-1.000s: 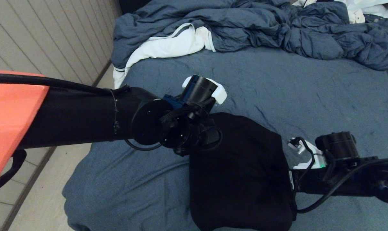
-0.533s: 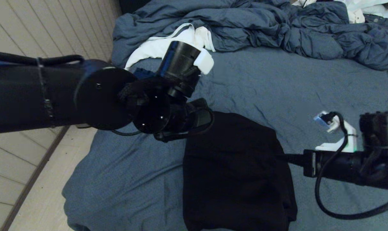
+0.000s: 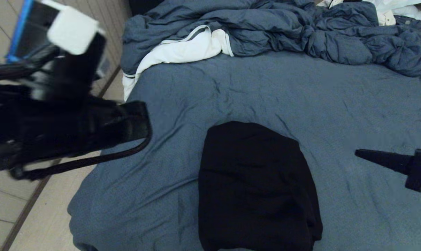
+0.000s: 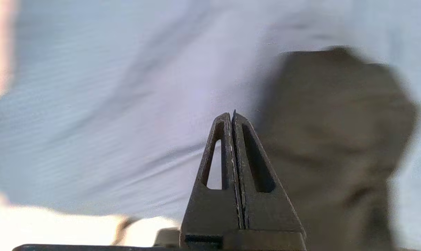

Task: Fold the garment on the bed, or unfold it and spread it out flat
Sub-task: Unfold the black sweatshirt

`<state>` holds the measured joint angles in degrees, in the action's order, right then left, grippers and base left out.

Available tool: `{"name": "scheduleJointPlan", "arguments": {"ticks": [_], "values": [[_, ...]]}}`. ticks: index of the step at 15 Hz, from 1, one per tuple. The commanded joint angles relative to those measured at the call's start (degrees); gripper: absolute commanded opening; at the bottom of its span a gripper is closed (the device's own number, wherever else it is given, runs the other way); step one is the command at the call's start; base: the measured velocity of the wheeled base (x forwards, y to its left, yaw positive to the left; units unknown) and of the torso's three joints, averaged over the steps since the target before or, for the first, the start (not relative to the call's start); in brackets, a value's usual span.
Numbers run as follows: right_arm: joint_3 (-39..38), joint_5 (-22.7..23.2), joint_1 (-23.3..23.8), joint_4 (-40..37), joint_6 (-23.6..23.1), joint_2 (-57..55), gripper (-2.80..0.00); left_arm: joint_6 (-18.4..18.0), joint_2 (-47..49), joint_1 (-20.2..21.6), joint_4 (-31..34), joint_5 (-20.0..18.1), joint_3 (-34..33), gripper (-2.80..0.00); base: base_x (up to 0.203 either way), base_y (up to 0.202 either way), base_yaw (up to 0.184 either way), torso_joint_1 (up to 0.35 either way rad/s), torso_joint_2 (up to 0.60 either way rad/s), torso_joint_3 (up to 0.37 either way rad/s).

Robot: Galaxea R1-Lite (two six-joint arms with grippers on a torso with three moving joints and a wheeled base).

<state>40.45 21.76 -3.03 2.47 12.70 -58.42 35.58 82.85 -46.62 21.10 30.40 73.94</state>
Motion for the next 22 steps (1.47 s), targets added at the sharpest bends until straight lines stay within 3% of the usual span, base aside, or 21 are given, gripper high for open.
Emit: {"name": "scheduleJointPlan", "arguments": {"ticks": [1, 4, 8, 12, 14, 15, 18, 22], "values": [[-0.9, -0.48, 2.44, -3.93, -0.32, 7.21, -2.8, -0.19, -13.6, 2.44, -0.1, 1.66, -8.28, -2.8, 0.0, 0.0, 0.0, 0.0, 0.0, 0.0], [-7.67, -4.92, 6.69, -5.9, -4.64, 12.96, -2.8, -4.32, -30.2, 11.11, -0.06, 4.98, -19.84, -2.8, 0.0, 0.0, 0.0, 0.0, 0.0, 0.0], [-14.58, -9.32, 7.68, -9.31, -6.87, 26.3, -2.8, -11.21, -48.62, 20.85, 0.13, 6.77, -36.02, -2.8, 0.0, 0.0, 0.0, 0.0, 0.0, 0.0], [-21.0, -16.18, 7.88, -16.2, -12.49, 39.15, -2.8, -20.48, -57.09, 24.91, -4.19, 11.0, -46.28, -2.8, 0.0, 0.0, 0.0, 0.0, 0.0, 0.0], [-25.69, -18.8, 7.87, -16.52, -15.24, 41.83, -2.8, -21.82, -57.48, 31.63, -4.76, 11.2, -47.61, -2.8, 0.0, 0.0, 0.0, 0.0, 0.0, 0.0], [-27.34, -18.96, 7.86, -16.46, -15.2, 41.88, -2.8, -23.07, -59.17, 34.53, -5.03, 10.5, -49.04, -2.8, 0.0, 0.0, 0.0, 0.0, 0.0, 0.0], [-31.21, -18.24, 7.86, -11.84, -14.71, 41.98, -2.8, -28.99, -66.86, 37.06, -7.95, 5.38, -56.3, -2.8, 0.0, 0.0, 0.0, 0.0, 0.0, 0.0], [-39.3, -12.35, 7.86, 3.5, -15.26, 41.9, -2.8, -34.61, -66.92, 37.79, -25.34, -2.72, -71.0, -2.8, 0.0, 0.0, 0.0, 0.0, 0.0, 0.0]]}}
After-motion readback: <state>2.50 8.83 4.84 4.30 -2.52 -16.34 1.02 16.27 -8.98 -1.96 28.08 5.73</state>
